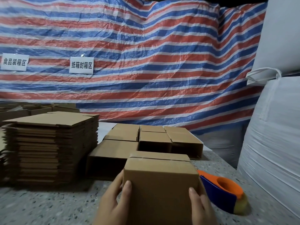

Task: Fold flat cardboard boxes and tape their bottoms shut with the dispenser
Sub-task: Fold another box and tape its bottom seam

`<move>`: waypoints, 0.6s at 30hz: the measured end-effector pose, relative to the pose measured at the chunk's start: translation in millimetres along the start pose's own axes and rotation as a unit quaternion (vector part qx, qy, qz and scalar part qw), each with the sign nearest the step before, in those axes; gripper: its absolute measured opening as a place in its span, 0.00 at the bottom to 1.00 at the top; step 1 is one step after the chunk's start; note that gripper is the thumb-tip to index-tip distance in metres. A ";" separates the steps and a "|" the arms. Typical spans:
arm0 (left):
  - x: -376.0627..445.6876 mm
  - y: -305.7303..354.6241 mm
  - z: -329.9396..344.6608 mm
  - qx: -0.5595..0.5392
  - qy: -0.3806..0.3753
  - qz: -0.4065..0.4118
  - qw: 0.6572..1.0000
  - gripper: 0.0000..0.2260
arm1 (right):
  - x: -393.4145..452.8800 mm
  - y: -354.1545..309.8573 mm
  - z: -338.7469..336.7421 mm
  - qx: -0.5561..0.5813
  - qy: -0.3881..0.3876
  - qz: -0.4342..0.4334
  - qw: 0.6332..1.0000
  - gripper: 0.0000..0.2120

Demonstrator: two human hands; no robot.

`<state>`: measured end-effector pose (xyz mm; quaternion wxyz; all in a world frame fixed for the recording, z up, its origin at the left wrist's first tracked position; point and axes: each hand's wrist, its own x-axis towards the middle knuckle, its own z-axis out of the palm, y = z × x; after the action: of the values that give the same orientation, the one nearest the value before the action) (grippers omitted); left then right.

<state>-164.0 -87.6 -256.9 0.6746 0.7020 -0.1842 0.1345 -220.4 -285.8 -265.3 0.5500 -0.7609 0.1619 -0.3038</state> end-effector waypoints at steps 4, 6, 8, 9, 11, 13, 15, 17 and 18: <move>27.8 32.3 6.1 -0.013 0.020 -0.032 0.999 0.13 | 27.5 -36.6 -10.9 0.023 -0.019 0.026 0.999 0.09; 51.0 47.3 8.7 0.011 0.024 -0.085 0.996 0.14 | 48.5 -57.8 -16.8 -0.006 -0.029 0.007 1.000 0.12; 76.1 50.6 11.5 0.032 0.005 -0.145 0.989 0.16 | 72.5 -67.7 -17.6 -0.021 -0.028 0.044 0.998 0.19; 88.1 47.6 13.3 0.036 -0.009 -0.170 0.985 0.15 | 84.6 -67.4 -16.8 -0.014 -0.038 0.080 0.996 0.22; 107.3 34.5 18.9 0.030 -0.024 -0.217 0.975 0.13 | 100.8 -63.5 -13.7 0.012 -0.067 0.160 0.985 0.27; 113.7 18.0 25.5 0.037 -0.039 -0.268 0.962 0.12 | 106.5 -56.3 -9.3 -0.001 -0.087 0.207 0.974 0.32; 110.2 1.5 29.8 0.051 -0.073 -0.305 0.948 0.13 | 107.7 -44.7 -4.9 -0.021 -0.107 0.235 0.966 0.33; 103.2 -7.3 30.4 0.058 -0.093 -0.318 0.942 0.16 | 109.4 -32.4 -3.9 -0.012 -0.133 0.270 0.954 0.32; 99.2 -8.9 28.5 0.068 -0.085 -0.308 0.945 0.17 | 108.9 -27.5 -5.8 -0.005 -0.140 0.278 0.950 0.31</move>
<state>-72.9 -123.5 -223.0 0.6154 0.7778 -0.0060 -0.1273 -143.4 -344.0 -207.4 0.6259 -0.7235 0.2898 -0.0290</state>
